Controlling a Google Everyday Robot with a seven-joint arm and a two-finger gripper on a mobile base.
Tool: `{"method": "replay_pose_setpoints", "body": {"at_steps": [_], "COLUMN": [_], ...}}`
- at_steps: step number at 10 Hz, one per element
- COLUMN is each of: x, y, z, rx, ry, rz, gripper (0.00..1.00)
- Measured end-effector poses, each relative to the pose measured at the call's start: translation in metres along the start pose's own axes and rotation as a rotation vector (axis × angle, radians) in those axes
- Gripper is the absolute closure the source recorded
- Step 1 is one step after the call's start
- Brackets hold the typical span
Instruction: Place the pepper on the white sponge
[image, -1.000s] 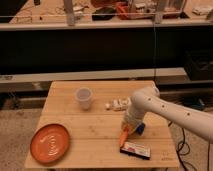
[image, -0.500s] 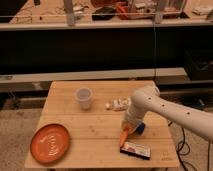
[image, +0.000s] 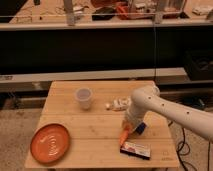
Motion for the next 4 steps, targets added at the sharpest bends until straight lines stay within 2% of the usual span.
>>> {"method": "replay_pose_setpoints", "body": {"at_steps": [4], "x": [0.0032], "y": [-0.002], "z": [-0.0012], "rx": [0.002], "ry": [0.0], "rz": [0.004], "gripper": [0.92]}}
